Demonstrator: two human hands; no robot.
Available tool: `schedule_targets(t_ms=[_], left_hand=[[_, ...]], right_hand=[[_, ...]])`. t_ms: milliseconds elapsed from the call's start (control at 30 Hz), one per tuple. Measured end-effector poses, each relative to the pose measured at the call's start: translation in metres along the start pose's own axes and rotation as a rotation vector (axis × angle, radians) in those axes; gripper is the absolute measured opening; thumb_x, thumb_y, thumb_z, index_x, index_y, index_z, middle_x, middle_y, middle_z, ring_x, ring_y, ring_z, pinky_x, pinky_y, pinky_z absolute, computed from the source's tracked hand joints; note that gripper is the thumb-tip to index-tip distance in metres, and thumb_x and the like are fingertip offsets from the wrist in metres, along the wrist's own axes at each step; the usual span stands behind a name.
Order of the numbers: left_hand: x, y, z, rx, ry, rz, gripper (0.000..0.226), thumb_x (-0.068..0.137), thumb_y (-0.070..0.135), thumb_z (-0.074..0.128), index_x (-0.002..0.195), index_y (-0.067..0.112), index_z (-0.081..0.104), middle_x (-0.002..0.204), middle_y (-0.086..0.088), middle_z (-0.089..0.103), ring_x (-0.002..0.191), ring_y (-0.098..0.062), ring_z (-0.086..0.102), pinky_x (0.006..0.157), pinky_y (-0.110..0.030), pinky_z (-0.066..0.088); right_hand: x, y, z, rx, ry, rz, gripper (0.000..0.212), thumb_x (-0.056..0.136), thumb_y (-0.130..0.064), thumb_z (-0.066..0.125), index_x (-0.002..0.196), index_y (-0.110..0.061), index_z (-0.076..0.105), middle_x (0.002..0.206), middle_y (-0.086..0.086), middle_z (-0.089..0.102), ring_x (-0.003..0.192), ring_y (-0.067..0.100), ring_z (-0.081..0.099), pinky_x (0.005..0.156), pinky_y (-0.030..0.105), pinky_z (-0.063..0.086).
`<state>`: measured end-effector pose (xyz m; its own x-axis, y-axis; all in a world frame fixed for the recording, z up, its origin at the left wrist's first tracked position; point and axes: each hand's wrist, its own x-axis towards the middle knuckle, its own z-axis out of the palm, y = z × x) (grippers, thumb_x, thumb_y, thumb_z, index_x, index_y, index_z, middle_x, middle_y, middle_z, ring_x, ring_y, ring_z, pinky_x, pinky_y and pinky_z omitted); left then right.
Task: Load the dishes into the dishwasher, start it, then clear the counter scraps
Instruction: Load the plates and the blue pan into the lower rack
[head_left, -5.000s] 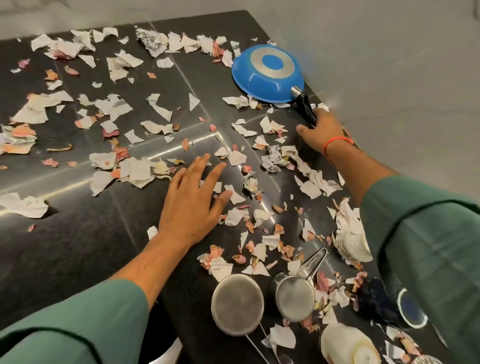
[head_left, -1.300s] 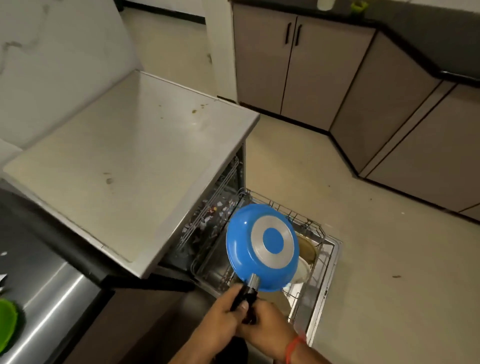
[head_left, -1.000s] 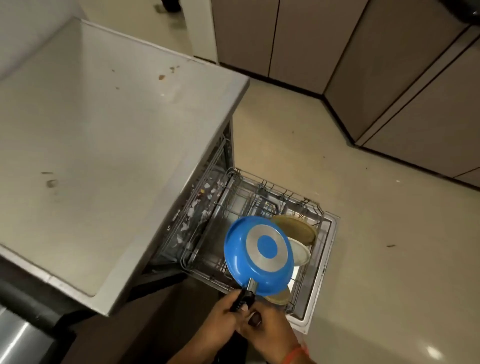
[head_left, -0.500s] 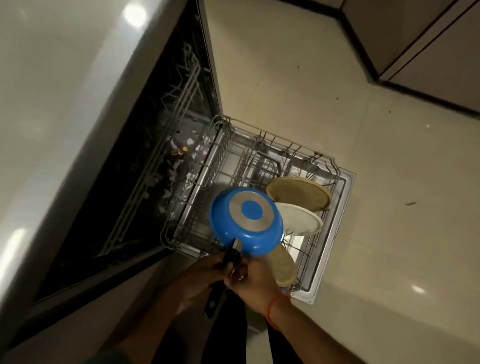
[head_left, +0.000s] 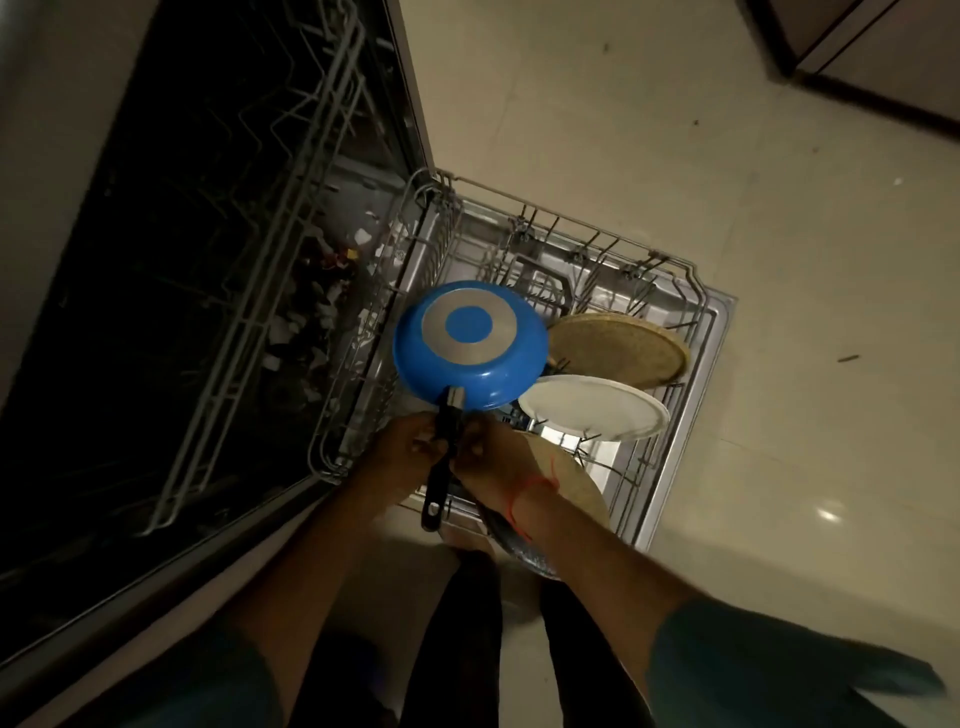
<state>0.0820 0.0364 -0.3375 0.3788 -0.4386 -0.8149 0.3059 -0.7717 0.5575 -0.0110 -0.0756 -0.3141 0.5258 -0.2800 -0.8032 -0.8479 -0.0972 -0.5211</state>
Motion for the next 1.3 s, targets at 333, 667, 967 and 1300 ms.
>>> schedule_targets(t_ms=[333, 667, 967, 1300], left_hand=[[0.047, -0.013, -0.015, 0.222, 0.075, -0.041, 0.02, 0.099, 0.002, 0.058, 0.108, 0.017, 0.067, 0.102, -0.005, 0.067, 0.105, -0.031, 0.066, 0.095, -0.047, 0.055], [0.075, -0.029, -0.012, 0.095, 0.005, -0.097, 0.024, 0.101, -0.004, 0.053, 0.107, 0.017, 0.064, 0.098, -0.005, 0.069, 0.111, -0.041, 0.066, 0.097, -0.052, 0.053], [0.091, -0.056, -0.007, -0.066, 0.049, -0.182, 0.027, 0.103, 0.002, 0.052, 0.115, 0.021, 0.068, 0.11, -0.005, 0.07, 0.111, -0.03, 0.065, 0.097, -0.047, 0.052], [0.101, -0.058, -0.012, -0.294, -0.071, -0.133, 0.029, 0.104, 0.001, 0.05, 0.123, 0.014, 0.067, 0.125, -0.014, 0.071, 0.117, -0.028, 0.066, 0.104, -0.045, 0.049]], right_hand=[[0.01, 0.008, 0.002, 0.082, -0.062, -0.022, 0.04, 0.09, -0.026, 0.065, 0.129, -0.022, 0.056, 0.112, 0.001, 0.069, 0.103, 0.019, 0.065, 0.092, 0.036, 0.051], [0.029, 0.016, 0.0, 0.029, -0.066, -0.013, 0.048, 0.09, -0.022, 0.062, 0.136, -0.024, 0.052, 0.117, 0.001, 0.069, 0.11, 0.021, 0.063, 0.095, 0.035, 0.051], [0.055, 0.019, 0.006, 0.019, -0.044, -0.015, 0.043, 0.096, -0.019, 0.059, 0.137, -0.022, 0.051, 0.125, 0.003, 0.066, 0.11, 0.022, 0.065, 0.09, 0.032, 0.054], [0.061, 0.023, 0.012, -0.024, -0.064, 0.016, 0.042, 0.094, -0.025, 0.057, 0.135, -0.027, 0.047, 0.123, 0.003, 0.066, 0.104, 0.024, 0.066, 0.092, 0.045, 0.055]])
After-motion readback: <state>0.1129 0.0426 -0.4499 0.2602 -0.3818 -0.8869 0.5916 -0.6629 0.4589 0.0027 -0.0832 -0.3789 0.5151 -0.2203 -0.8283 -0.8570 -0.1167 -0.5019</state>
